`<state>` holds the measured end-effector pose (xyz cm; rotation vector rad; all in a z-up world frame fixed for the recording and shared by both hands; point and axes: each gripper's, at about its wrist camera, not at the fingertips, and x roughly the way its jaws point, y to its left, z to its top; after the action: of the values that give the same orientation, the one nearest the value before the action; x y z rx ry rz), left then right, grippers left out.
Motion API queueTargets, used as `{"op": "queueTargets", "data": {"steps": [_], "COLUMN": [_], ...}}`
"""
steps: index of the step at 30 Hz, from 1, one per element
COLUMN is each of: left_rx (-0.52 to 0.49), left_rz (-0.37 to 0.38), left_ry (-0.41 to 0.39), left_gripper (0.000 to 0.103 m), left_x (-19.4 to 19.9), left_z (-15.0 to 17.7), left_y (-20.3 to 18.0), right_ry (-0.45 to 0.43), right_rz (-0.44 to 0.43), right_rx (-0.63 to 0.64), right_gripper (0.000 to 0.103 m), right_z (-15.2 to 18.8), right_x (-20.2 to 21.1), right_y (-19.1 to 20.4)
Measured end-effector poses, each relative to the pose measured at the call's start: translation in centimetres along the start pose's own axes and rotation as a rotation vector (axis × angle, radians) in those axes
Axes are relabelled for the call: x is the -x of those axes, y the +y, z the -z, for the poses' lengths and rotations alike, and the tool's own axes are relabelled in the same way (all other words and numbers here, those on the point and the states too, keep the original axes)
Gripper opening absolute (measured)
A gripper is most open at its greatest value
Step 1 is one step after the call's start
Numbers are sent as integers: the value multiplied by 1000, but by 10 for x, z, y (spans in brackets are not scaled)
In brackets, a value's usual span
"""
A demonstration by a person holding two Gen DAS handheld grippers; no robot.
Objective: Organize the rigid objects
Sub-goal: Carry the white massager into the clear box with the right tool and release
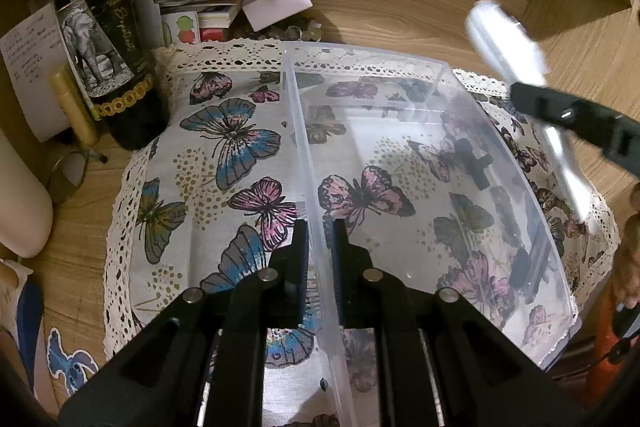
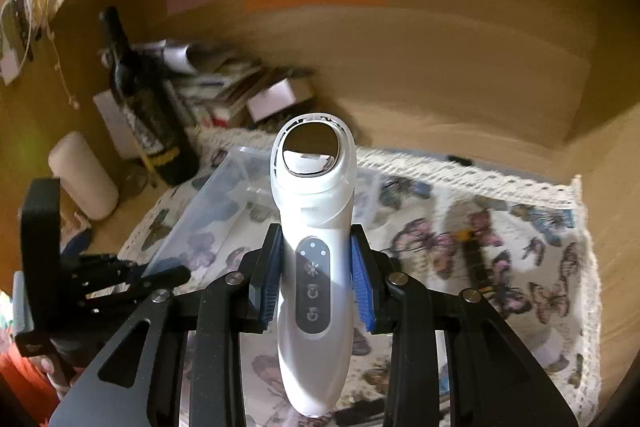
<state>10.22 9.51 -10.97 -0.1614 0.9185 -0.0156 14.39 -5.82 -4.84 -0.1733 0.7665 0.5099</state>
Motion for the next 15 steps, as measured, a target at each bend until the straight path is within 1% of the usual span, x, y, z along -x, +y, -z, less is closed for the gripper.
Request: {"op": "queueTargets", "data": {"steps": [9,15], "left_rx": [-4,0], "left_rz": [15,17], "left_ry": [2,5], "left_gripper": [12,13], "left_x": [1,1], "left_z": [-1,-2], "left_y": [2,2], "right_ry": [144,190], "right_rz": [-12,-24], "right_rx": [37,62], "right_gripper": [29,30], "right_z": [2,6], "right_x": [-44,-54], "right_y": [15,18]}}
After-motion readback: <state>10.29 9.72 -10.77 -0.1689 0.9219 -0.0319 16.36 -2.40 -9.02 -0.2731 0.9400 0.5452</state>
